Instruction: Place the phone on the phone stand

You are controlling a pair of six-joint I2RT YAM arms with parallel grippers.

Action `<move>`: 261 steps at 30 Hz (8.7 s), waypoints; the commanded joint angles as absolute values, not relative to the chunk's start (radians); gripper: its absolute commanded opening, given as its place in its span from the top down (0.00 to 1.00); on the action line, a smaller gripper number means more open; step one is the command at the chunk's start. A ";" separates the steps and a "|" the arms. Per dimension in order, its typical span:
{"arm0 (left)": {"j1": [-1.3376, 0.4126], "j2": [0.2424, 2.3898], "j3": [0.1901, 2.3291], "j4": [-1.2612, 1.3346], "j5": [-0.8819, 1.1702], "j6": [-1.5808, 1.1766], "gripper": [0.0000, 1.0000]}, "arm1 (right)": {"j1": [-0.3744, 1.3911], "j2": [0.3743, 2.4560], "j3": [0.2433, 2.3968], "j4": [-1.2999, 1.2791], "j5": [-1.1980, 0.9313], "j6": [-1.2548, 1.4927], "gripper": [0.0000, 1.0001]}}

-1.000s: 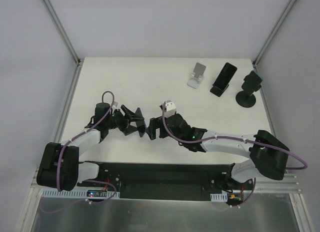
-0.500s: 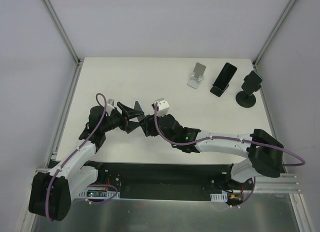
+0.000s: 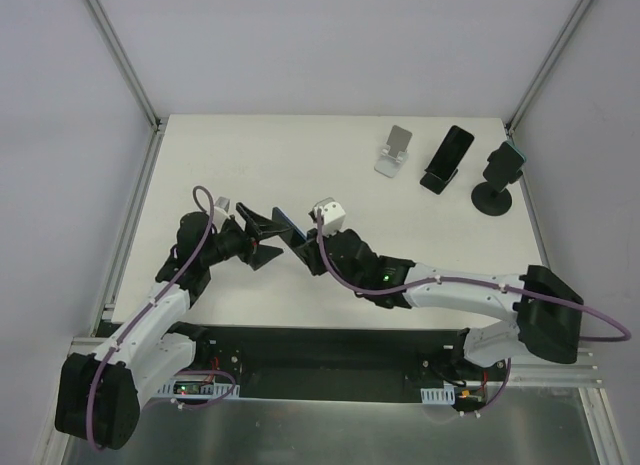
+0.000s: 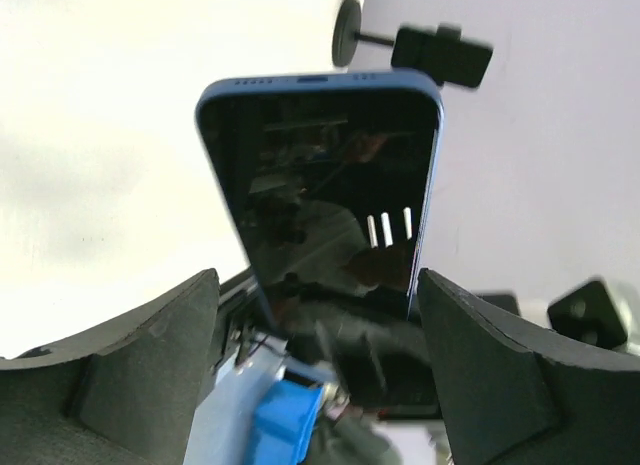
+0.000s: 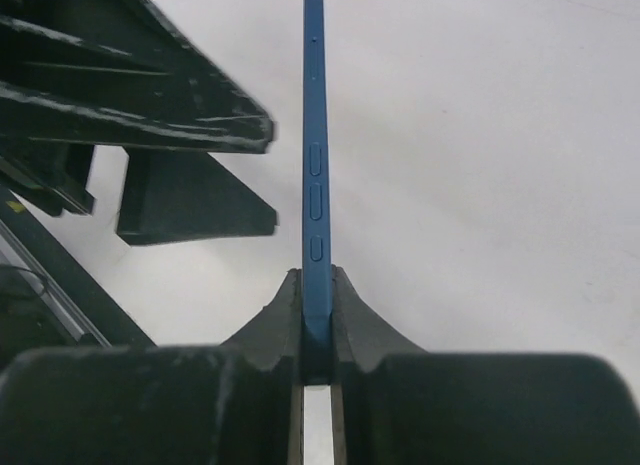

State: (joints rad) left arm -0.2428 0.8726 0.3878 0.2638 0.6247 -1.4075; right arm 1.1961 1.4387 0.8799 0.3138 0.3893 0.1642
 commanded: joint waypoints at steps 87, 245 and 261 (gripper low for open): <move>-0.723 0.917 0.505 0.595 0.333 -0.528 1.00 | 0.927 1.074 0.940 -0.051 0.153 0.670 0.04; -0.683 0.471 0.502 -0.146 0.118 -0.718 0.18 | 0.774 1.519 1.355 -0.525 0.640 -0.045 0.04; -0.681 0.367 0.707 -0.152 0.281 -0.614 0.13 | 0.822 0.543 0.900 -0.673 -0.006 0.052 0.04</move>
State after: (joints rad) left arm -0.6918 0.4088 0.5579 -0.1886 0.2321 -0.6918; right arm 0.8223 0.6731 0.8379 -0.5953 0.0219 -0.0093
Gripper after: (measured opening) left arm 0.852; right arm 0.963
